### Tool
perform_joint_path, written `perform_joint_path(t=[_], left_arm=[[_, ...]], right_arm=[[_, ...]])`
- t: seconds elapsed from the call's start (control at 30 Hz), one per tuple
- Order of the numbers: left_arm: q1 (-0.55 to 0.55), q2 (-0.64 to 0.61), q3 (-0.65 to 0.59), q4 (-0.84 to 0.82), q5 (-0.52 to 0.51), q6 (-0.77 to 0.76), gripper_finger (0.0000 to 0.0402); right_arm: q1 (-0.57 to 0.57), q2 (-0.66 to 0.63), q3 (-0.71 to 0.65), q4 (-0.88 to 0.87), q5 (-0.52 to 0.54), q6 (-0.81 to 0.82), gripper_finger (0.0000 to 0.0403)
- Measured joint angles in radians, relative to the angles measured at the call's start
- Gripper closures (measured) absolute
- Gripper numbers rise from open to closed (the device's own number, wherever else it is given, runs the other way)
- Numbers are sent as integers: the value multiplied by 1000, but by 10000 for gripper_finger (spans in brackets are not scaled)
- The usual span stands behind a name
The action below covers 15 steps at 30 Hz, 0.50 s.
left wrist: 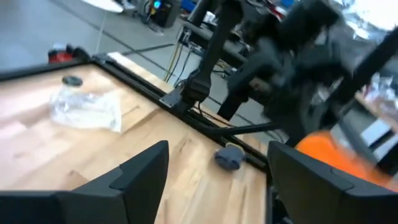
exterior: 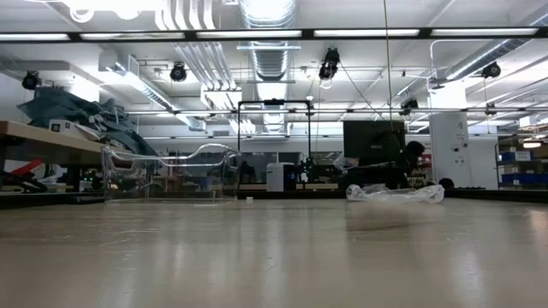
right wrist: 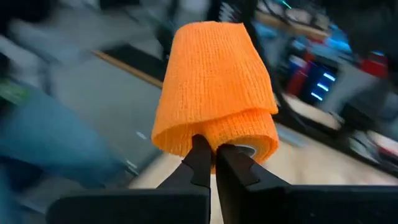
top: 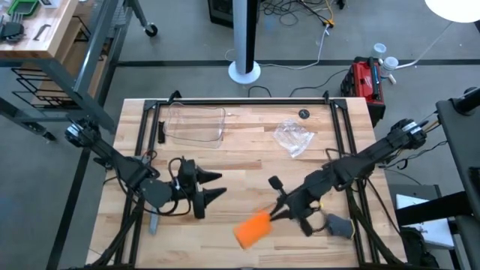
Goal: Roll bandage
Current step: Roll the orange bandage
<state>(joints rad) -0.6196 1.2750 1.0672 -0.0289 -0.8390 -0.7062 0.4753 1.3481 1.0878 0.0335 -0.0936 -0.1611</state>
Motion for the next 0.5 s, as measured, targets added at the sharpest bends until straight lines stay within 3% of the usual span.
perform_joint_path(t=[0.13,0.3,0.5], left_arm=[[-20,25,0,3,10,129,142],[-28,93,0,40,12,133,145],[-28,198,0,91,68,-1,134]], right_arm=[[0,-54,1,85,-228,94,403],[9,-78,-9,161,-512,107,403],[16,-53,-12,150,-569,102,403]])
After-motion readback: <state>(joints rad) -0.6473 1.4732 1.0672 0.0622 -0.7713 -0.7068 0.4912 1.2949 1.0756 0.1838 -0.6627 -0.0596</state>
